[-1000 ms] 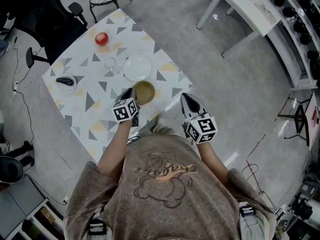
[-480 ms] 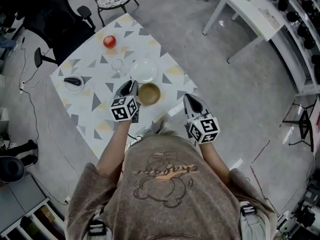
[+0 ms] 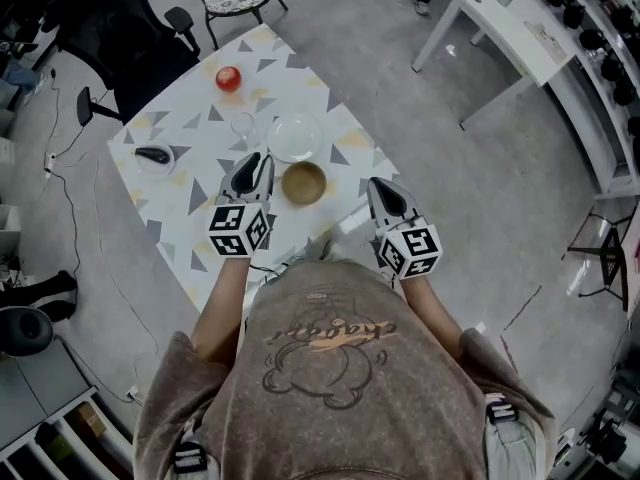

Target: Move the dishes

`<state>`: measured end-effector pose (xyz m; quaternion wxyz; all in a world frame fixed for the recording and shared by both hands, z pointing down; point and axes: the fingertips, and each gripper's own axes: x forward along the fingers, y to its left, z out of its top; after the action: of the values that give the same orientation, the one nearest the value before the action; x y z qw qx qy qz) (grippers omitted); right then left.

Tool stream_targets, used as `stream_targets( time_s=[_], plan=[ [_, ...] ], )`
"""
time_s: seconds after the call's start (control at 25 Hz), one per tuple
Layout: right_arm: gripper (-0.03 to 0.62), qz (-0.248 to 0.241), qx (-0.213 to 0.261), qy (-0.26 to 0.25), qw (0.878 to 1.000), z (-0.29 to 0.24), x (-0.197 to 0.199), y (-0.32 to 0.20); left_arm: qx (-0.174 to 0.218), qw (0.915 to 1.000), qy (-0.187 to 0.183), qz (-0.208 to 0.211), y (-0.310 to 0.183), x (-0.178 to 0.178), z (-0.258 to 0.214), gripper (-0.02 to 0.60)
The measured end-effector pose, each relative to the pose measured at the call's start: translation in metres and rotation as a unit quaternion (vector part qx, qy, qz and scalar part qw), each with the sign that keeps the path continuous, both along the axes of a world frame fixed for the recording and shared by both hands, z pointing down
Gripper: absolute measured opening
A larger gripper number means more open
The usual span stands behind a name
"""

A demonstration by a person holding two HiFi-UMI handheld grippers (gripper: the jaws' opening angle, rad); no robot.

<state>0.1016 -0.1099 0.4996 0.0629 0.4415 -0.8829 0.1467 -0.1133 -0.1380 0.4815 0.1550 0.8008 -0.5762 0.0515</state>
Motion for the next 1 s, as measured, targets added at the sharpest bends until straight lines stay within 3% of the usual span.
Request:
stream_targets(
  time_s=[0.48, 1.0],
  plan=[
    [0.002, -0.008, 0.015, -0.006, 1.000, -0.010, -0.008, -0.008, 0.007, 0.9992, -0.002, -0.038, 0.052, -0.011, -0.003, 0.078],
    [0.002, -0.014, 0.023, 0.004, 1.000, -0.007, -0.016, -0.006, 0.017, 0.9986, 0.007, -0.050, 0.056, -0.023, 0.012, 0.034]
  ],
)
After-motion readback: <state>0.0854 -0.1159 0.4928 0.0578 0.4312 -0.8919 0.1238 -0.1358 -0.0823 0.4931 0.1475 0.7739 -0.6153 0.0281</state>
